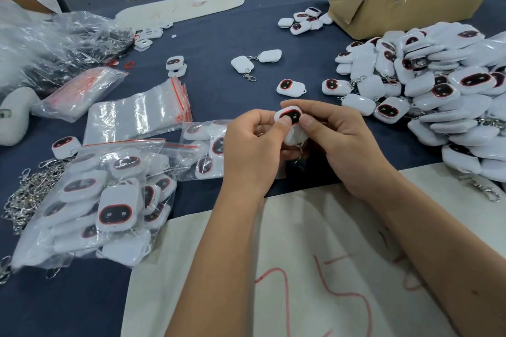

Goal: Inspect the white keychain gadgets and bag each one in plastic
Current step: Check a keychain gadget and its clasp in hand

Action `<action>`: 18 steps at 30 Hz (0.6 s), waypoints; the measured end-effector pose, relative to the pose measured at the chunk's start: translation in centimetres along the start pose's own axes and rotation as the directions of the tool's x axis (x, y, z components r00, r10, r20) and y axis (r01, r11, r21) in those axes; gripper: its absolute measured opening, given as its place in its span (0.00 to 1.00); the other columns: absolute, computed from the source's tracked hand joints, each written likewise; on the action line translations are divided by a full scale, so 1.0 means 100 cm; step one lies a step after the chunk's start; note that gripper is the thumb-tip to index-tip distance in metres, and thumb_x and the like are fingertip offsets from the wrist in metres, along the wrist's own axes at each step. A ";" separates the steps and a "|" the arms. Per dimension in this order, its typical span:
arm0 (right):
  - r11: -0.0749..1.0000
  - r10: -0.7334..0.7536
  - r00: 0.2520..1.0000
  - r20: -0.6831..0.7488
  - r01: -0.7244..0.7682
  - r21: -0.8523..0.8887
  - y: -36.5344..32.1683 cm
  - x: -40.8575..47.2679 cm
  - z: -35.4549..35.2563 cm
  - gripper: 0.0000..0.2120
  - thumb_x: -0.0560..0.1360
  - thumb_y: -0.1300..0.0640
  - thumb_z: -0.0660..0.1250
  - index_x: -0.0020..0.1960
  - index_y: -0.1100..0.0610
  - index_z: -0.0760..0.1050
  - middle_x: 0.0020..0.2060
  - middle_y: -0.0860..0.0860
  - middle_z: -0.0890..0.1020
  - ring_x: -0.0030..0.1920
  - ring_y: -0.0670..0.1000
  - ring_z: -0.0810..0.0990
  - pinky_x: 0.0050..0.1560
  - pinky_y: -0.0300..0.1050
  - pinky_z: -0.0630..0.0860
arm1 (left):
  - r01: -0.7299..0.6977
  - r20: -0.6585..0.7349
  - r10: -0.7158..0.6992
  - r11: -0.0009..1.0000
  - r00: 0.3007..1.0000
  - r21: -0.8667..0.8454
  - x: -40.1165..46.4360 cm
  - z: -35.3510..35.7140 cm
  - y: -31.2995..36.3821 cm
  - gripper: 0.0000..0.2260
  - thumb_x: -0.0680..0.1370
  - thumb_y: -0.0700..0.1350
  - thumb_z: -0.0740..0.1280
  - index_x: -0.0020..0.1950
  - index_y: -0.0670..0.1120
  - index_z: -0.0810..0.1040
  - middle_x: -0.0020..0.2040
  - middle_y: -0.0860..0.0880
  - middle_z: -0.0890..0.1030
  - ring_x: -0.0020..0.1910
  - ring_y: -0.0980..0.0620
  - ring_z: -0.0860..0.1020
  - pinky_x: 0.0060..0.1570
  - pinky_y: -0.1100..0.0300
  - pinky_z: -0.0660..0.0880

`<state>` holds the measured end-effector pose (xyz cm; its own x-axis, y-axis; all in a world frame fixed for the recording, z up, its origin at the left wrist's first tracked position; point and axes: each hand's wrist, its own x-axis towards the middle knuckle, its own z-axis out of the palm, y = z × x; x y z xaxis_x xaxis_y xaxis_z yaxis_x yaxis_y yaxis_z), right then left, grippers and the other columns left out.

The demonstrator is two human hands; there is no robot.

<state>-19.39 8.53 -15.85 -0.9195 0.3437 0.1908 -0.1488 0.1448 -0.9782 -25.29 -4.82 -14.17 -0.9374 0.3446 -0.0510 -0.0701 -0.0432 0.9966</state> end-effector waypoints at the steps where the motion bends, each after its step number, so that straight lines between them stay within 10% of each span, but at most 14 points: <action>1: 1.000 0.000 1.000 -0.002 0.000 0.002 0.000 0.000 0.000 0.14 0.86 0.64 0.60 0.65 0.58 0.81 0.56 0.54 0.87 0.60 0.59 0.84 0.66 0.62 0.78 | -0.001 0.008 0.001 1.000 1.000 -0.005 0.000 0.000 0.000 0.05 0.81 0.38 0.70 0.51 0.36 0.83 0.43 0.37 0.85 0.36 0.49 0.85 0.33 0.59 0.81; 9: 1.000 -0.017 0.999 0.034 0.017 -0.009 0.000 0.000 0.001 0.13 0.86 0.63 0.61 0.64 0.56 0.82 0.53 0.55 0.87 0.51 0.49 0.83 0.51 0.46 0.80 | 0.000 0.018 0.000 1.000 1.000 0.014 0.002 -0.003 0.000 0.05 0.81 0.37 0.69 0.51 0.35 0.82 0.43 0.36 0.85 0.35 0.49 0.85 0.32 0.60 0.80; 14: 0.999 -0.031 0.999 0.037 0.032 -0.033 0.000 0.000 0.001 0.14 0.86 0.64 0.60 0.66 0.57 0.81 0.54 0.57 0.87 0.52 0.58 0.84 0.58 0.56 0.80 | -0.047 0.006 0.046 0.998 0.999 0.041 0.002 -0.003 -0.001 0.04 0.81 0.38 0.70 0.50 0.38 0.83 0.44 0.36 0.85 0.38 0.44 0.86 0.33 0.59 0.81; 18: 0.999 -0.042 0.997 0.059 0.044 -0.029 -0.003 -0.001 0.001 0.15 0.86 0.64 0.60 0.66 0.54 0.81 0.48 0.67 0.81 0.40 0.57 0.77 0.43 0.50 0.79 | -0.088 -0.002 0.089 0.994 0.996 0.066 0.003 -0.004 -0.001 0.02 0.80 0.38 0.71 0.49 0.40 0.84 0.44 0.38 0.85 0.43 0.39 0.86 0.35 0.55 0.83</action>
<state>-19.32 8.39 -15.57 -0.9323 0.2822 0.2264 -0.1783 0.1863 -0.9662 -25.70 -5.08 -14.28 -0.9407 0.3373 0.0373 0.0356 -0.0113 0.9993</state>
